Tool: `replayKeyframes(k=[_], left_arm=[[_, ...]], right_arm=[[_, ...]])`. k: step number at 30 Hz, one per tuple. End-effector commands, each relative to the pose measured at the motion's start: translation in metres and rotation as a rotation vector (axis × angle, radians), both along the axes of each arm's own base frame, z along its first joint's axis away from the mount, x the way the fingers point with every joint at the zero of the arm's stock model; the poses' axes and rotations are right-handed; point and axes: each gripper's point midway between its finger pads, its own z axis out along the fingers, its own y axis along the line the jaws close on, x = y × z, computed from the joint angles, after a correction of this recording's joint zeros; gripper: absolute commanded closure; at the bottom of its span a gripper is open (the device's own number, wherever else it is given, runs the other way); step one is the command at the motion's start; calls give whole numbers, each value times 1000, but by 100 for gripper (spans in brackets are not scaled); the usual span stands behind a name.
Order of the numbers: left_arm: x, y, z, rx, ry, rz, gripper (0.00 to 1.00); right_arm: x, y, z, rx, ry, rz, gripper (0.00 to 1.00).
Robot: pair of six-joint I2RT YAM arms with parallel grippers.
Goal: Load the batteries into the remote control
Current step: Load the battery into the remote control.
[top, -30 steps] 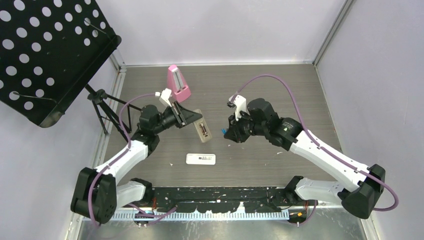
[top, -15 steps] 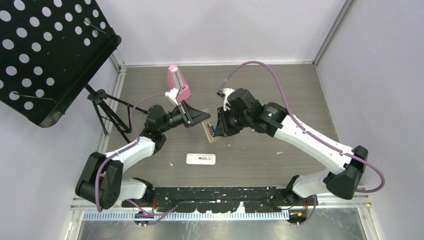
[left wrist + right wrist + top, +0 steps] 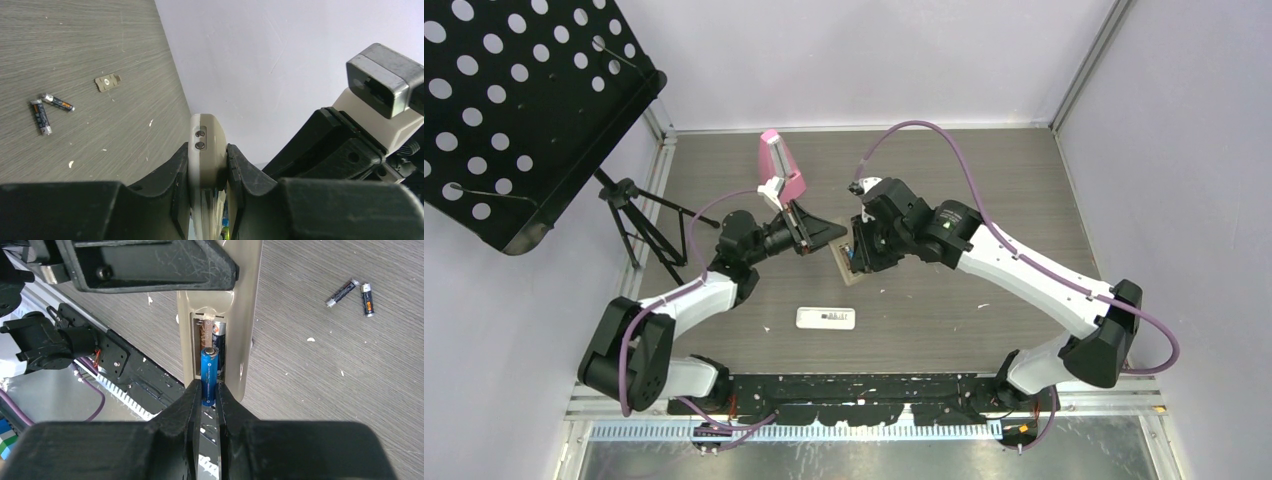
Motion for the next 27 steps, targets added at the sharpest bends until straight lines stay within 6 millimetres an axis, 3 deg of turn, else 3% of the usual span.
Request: replayKeyframes(k=[1,9,15,24,27], left_arm=[[-1,-4,24,-59,-78,-11,100],[-2,-5,27,-74,-71,-12,100],[-2,-3,28,-80,-67,-1,100],[-1,-3,28,-96,-27,0,100],[-1,-2,30,-108,-14,12,100]], right_arm=[[6,8,14,22,-37,1,98],[6,13,12,14,-31,22,93],[6,11,12,8,-26,3,72],[13,6,29,40,-77,-54,61],[20,3,42,95,-125,-109,47]])
